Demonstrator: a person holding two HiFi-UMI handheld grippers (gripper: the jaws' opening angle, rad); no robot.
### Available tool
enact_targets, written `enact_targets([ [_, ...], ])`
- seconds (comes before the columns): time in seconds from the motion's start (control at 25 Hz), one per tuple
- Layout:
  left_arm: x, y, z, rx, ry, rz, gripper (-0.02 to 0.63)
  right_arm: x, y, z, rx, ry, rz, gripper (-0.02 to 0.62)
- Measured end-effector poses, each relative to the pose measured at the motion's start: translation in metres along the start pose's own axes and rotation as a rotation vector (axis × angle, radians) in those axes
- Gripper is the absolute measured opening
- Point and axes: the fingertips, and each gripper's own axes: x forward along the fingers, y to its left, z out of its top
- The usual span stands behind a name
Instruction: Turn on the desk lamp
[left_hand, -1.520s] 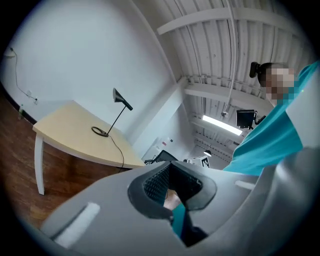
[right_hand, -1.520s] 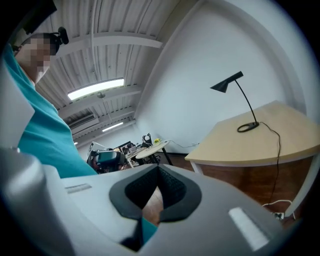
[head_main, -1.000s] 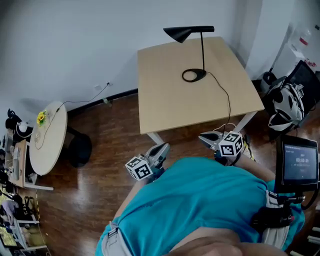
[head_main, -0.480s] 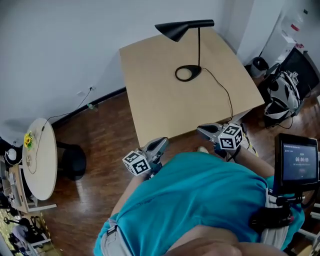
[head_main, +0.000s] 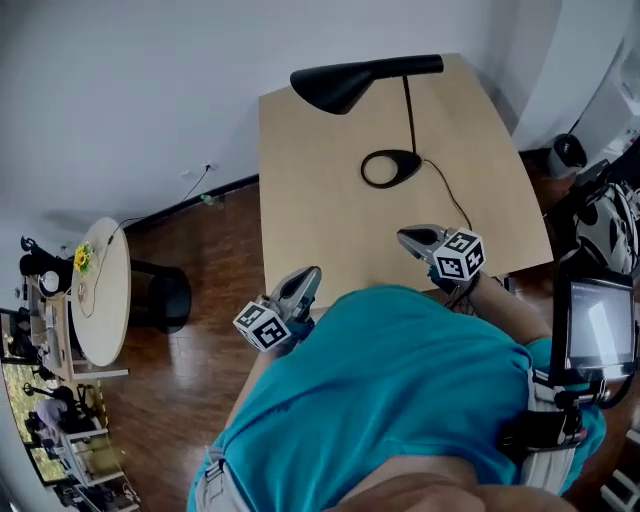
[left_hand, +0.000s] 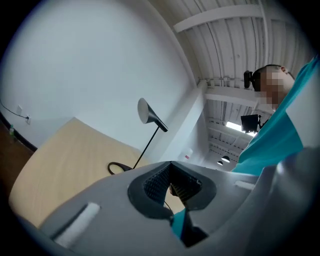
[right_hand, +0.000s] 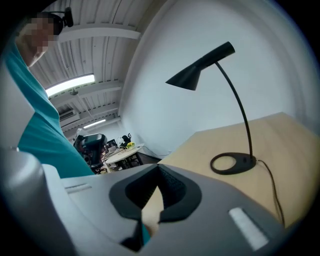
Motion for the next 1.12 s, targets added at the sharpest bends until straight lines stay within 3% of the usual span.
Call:
enact_targets([
  [0.08,0.017,0.005,-0.007,-0.013,0.019,0.017,0.001,0.003,-0.039,0.003,-0.013,0.016,-0.013,0.002],
  [0.28,0.088,0.041,-0.024,-0.022,0.012,0.122,0.001,-0.002,-0.191,-0.020,0.021,0.067,-0.092,0.002],
  [0.4,0.110,0.058,-0.041,-0.042,0.044,0.136,0.002,0.002,-0.250,-0.033,0.029,0.091,-0.162,0.002],
  [0.6,0.108,0.084,-0.023,-0.016,0.093,0.118,0.001,0.034,-0.296,-0.036,0.036,0.164,-0.291,0.002],
  [0.84,0.075,0.130,0.004,-0.057,0.149,0.090,0.000,0.078,-0.326,-0.045,0.016,0.233,-0.467,0.002],
  [1.12,0.024,0.192,-0.007,-0.089,0.173,0.137,0.001,0.118,-0.359,-0.094,-0.084,0.297,-0.628,0.002],
])
